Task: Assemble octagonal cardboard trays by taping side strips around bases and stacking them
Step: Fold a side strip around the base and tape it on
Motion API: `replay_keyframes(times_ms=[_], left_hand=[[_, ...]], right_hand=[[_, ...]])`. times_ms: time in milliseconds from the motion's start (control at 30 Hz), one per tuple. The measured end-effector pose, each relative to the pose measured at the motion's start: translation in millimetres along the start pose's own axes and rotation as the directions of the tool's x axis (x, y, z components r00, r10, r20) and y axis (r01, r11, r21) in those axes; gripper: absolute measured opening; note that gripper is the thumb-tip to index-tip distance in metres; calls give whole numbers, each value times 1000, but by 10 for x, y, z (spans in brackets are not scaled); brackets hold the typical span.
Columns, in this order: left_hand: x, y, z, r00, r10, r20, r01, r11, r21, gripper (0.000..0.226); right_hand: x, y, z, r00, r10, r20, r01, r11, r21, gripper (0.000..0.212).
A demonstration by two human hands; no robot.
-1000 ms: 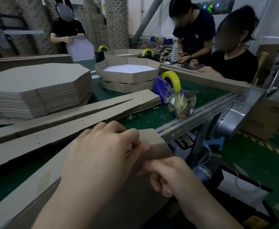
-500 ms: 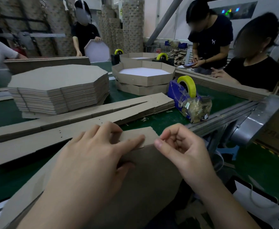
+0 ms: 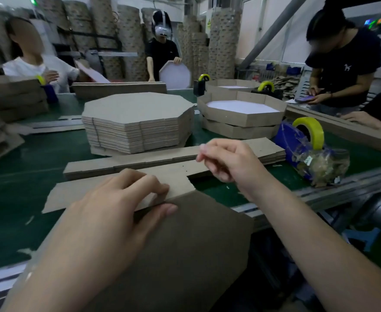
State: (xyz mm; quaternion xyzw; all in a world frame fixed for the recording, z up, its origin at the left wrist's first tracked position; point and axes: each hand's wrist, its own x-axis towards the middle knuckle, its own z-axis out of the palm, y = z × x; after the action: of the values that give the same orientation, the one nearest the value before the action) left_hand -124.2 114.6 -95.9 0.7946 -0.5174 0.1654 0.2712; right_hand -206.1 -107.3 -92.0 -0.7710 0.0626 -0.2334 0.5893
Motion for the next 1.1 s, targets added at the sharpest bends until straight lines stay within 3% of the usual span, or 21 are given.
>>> replay_keyframes(times_ms=[67,167,267,333,367,467,600,833,867,967,1100], left_hand=[[-36,-71,-40,999,-34,-9,34,999,-1,37],[-72,-168,-80,998,-56,-22,56,998,-27,35],[-109,-276,-112,994,-102,-41,98,992,-83,33],[-136,-338,-130,991,-128,-41,124,988,-94,32],[-146,-366,-138,990,-138,-41,133,987,-93,32],[-165,-431,-151,986,-161,-50,156,984,-91,32],[-182,-465,-164,981,-188,-54,184,980,-72,33],[-177,-399,-178,977,-204,-59,205,978,19,35],[-176,-391,-183,977,-203,-62,204,979,21,35],[-186,-374,-202,978,-195,-79,193,981,-38,35],[-228,-307,-282,981,-175,-89,167,982,-84,36]], right_hand=[[405,128,114,1000,28,-8,-29,980,-195,20],[1006,384,360,999,27,35,-5,851,-526,12],[1472,624,619,979,49,199,131,596,-792,35],[1675,771,768,950,135,281,202,418,-886,52],[1746,843,824,938,186,293,206,378,-902,59],[1863,987,914,919,271,285,176,365,-914,70],[1885,970,898,934,210,289,196,375,-906,65],[1741,611,763,947,-32,320,256,676,-691,49],[1708,542,763,936,-69,345,304,651,-695,49],[1591,324,780,879,-176,443,472,446,-760,56],[1390,-18,740,847,-285,449,528,352,-773,63]])
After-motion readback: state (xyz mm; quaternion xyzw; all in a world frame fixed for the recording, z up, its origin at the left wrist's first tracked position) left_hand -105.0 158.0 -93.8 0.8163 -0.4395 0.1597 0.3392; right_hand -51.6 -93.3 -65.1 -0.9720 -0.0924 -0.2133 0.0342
